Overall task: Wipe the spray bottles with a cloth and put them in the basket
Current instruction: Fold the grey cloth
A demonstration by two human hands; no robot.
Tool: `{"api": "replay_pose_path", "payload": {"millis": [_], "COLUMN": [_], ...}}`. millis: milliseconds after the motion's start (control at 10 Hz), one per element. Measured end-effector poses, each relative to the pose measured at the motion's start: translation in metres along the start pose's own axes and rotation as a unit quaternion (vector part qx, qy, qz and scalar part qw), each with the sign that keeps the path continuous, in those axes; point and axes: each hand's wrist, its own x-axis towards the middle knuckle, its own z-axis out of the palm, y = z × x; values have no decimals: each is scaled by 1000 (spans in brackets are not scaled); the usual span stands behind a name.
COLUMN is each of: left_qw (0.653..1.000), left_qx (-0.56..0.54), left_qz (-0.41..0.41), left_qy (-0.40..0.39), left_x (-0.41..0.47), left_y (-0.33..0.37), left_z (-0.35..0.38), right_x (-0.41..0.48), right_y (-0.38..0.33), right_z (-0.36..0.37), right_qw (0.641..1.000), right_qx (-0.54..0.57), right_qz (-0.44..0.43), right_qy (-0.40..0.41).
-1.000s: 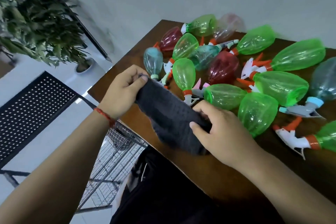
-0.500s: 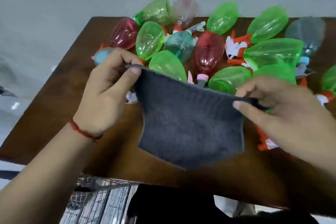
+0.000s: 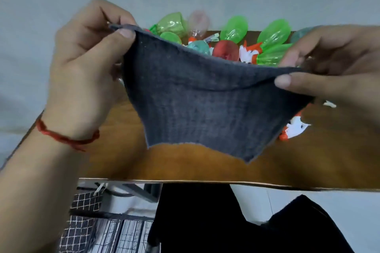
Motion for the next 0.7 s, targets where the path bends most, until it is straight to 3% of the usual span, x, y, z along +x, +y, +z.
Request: {"api": "replay_pose_path", "payload": {"millis": [100,200,400,500,700], "left_qw": [1000,996,983,982,957], "left_qx": [-16,68,145,145,212], "left_qz": [-14,-54,-114,-118,-119], "left_qy": [18,8,-16,-26,-161], "left_x": [-1,-12,-44,-59,-97], "left_y": [-2,-28,-68,-75,-94], "left_z": [-4,-1,-7,-12,-23], "right_x": [7,14,15,7,-30], "right_y": [-2,24,60,62,85], "right_z": [0,12,31,32,49], "right_qw": [999,994,986,986,966], "right_qx": [31,-15,-128,-110,-119], "right_qz": [13,72,66,73,92], "right_qy": [-20,-82,-86,-105,-210]}}
